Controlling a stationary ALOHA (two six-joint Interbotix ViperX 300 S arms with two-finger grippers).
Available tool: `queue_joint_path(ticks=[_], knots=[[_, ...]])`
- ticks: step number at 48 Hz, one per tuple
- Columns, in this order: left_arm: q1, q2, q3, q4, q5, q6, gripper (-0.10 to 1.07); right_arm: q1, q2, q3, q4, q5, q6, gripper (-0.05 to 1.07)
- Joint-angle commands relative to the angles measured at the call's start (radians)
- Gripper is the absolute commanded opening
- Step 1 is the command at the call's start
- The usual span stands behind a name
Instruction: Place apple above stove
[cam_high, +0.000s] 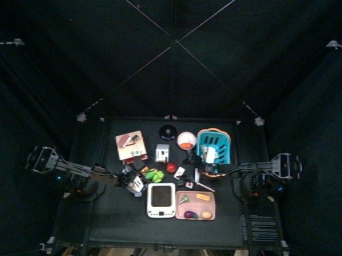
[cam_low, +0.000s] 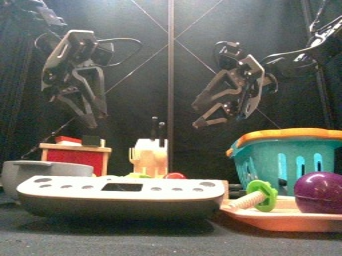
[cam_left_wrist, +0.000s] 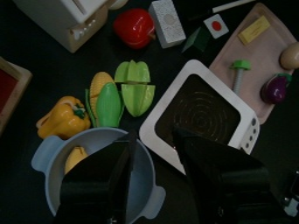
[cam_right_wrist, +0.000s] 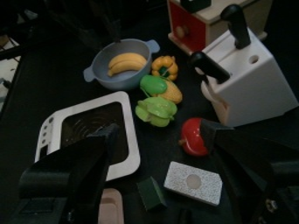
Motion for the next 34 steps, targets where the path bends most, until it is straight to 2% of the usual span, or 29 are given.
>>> queue_joint_path(ticks=[1,6,10,11,15,19,22,25,28,30,31,34], knots=[[0.006,-0.008,-0.011,0.015,-0.005,0.005,0.78,0.000,0.014,-0.049,0.008,0.037,0.003,1.03],[0.035,-0.011,0.018,0.133,-0.003,0.005,0.78,0.002,0.061,-0.149,0.063,0.178,0.003,1.03],[0.083,-0.034,0.067,0.235,0.003,0.005,0.78,0.002,0.094,-0.204,0.178,0.281,0.006,1.03],[0.101,-0.049,0.084,0.262,0.003,0.003,0.78,0.002,0.106,-0.222,0.252,0.311,0.006,1.03],[0.175,-0.110,0.132,0.336,0.012,0.000,0.77,0.003,0.127,-0.273,0.382,0.383,0.005,1.03],[0.215,-0.181,0.158,0.396,0.051,-0.002,0.77,0.003,0.133,-0.331,0.434,0.476,0.008,1.03],[0.215,-0.215,0.178,0.457,0.052,-0.002,0.77,-0.002,0.133,-0.417,0.471,0.634,0.021,1.03],[0.221,-0.224,0.184,0.506,0.067,-0.009,0.77,-0.015,0.137,-0.491,0.462,0.811,0.071,1.03],[0.224,-0.224,0.187,0.531,0.100,-0.009,0.77,-0.020,0.137,-0.545,0.388,0.957,0.160,1.03],[0.225,-0.224,0.189,0.548,0.118,-0.005,0.77,-0.012,0.137,-0.555,0.328,1.000,0.241,1.03],[0.225,-0.224,0.190,0.551,0.120,-0.009,0.77,-0.009,0.137,-0.555,0.278,1.031,0.333,1.03],[0.219,-0.225,0.193,0.534,0.117,-0.012,0.77,0.034,0.140,-0.545,0.149,1.042,0.509,1.03]])
